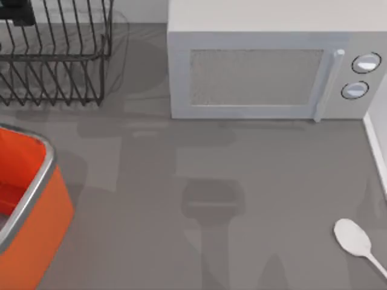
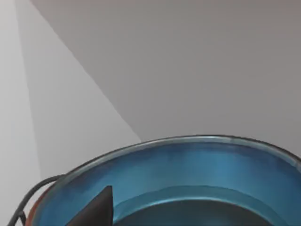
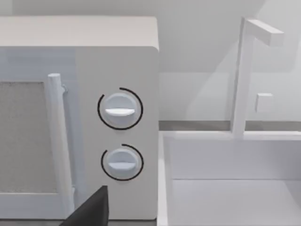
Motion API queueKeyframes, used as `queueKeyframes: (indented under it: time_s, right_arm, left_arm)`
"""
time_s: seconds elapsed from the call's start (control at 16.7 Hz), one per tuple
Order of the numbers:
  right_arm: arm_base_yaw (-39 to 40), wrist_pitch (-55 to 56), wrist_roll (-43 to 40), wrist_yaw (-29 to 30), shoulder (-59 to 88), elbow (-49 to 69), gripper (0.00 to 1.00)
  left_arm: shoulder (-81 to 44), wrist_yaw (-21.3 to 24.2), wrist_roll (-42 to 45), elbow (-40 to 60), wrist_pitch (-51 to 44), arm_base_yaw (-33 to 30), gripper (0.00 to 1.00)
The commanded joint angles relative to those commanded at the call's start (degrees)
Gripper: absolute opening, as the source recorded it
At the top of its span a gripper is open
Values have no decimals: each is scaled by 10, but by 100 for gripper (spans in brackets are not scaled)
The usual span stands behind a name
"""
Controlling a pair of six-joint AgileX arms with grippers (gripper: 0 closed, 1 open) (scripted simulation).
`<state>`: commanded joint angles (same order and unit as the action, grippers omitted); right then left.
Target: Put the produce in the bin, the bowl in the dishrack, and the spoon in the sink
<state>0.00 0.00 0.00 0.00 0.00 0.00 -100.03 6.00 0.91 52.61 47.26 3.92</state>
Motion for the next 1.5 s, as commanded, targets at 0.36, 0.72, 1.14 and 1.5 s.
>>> queueKeyframes:
  time_s: [0.36, 0.72, 1.14, 1.5]
  right_arm:
    - [0, 0, 0, 0, 0, 0, 100]
    - [0, 0, 0, 0, 0, 0, 100]
    - [0, 0, 0, 0, 0, 0, 100]
    - [0, 0, 0, 0, 0, 0, 100]
  left_arm:
    - [137, -8, 1, -70, -63, -5, 100]
    - [394, -28, 2, -207, -186, -11, 100]
    - [772, -43, -3, -398, -358, -32, 100]
    - [978, -57, -9, -511, -459, -40, 100]
